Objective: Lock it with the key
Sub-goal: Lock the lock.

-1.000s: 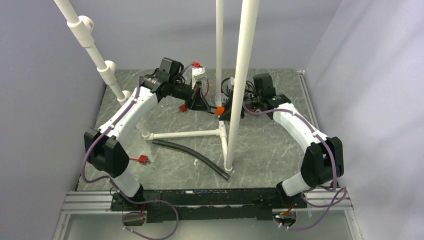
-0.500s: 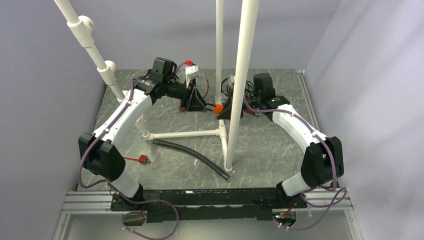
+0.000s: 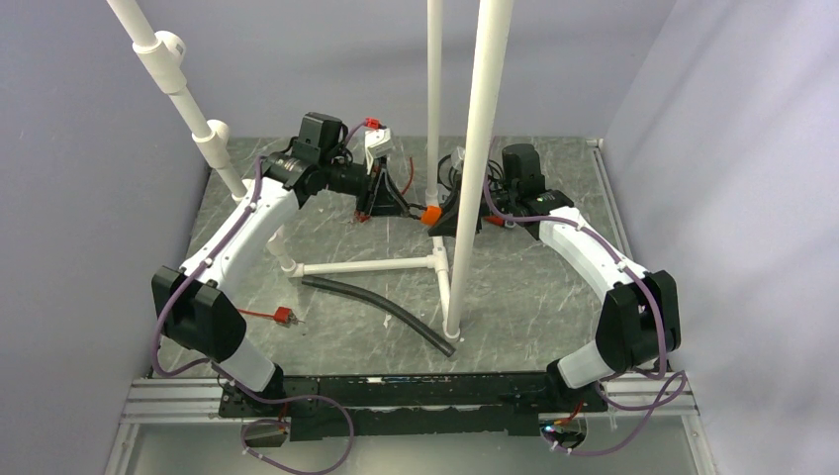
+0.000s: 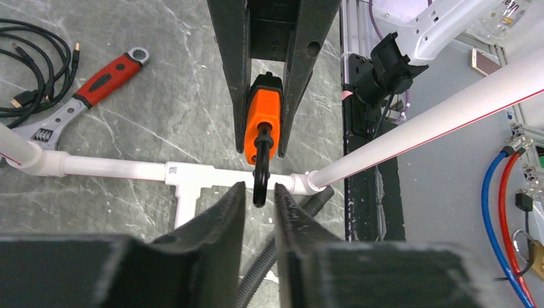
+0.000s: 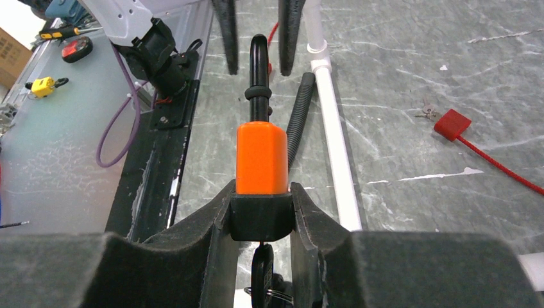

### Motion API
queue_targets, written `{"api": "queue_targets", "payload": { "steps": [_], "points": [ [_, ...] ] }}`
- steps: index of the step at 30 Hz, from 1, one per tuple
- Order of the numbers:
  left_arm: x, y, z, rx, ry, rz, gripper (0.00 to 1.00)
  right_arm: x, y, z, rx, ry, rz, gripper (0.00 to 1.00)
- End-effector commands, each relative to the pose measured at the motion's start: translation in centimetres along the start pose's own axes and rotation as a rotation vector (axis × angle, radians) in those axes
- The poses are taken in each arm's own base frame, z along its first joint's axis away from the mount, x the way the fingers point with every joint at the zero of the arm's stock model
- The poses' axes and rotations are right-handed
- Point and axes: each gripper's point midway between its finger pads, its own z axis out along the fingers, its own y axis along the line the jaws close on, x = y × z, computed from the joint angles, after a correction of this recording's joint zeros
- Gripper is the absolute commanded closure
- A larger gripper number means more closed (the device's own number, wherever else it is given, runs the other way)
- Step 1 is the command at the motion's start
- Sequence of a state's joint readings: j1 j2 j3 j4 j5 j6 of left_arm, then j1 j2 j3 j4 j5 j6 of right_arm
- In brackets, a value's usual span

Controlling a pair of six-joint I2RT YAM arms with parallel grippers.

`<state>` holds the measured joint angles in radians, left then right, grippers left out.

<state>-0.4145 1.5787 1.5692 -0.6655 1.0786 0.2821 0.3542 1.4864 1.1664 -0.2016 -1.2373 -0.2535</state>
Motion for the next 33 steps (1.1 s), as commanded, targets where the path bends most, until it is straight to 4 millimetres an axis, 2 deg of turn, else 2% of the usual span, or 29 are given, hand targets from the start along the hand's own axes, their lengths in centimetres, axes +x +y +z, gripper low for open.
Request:
{"api": "queue_targets", "payload": {
  "steps": [1, 6, 7, 17, 28, 33],
  "points": [
    [-1.7, -1.3, -0.3, 0.036, -0.045, 0.06, 0.8, -2.5, 1.5, -0.3, -0.053, -0.043, -0.106, 1.0],
    [-1.5, -2.0, 0.5, 0.07, -0.036, 0.057, 0.99, -2.8, 1.6, -0.2, -0.063, -0.046, -0.107, 1.0],
    [-1.4, -2.2, 0.8, 0.077, -0.031, 0.058, 1.0, -2.8, 1.6, -0.1, -0.067, -0.047, -0.109, 1.0],
    [-0.3, -3.0, 3.1, 0.121, -0.008, 0.046, 1.0, -3.4, 2.8, 0.5, -0.139, -0.05, -0.095, 1.0],
    [1.8, -5.3, 5.7, 0.213, 0.038, -0.001, 1.0, -4.5, 2.6, 1.2, -0.147, -0.062, -0.118, 1.0],
    [2.1, -5.4, 6.3, 0.222, 0.035, -0.024, 1.0, -4.7, 2.5, 1.4, -0.151, -0.064, -0.131, 1.0]
  ]
}}
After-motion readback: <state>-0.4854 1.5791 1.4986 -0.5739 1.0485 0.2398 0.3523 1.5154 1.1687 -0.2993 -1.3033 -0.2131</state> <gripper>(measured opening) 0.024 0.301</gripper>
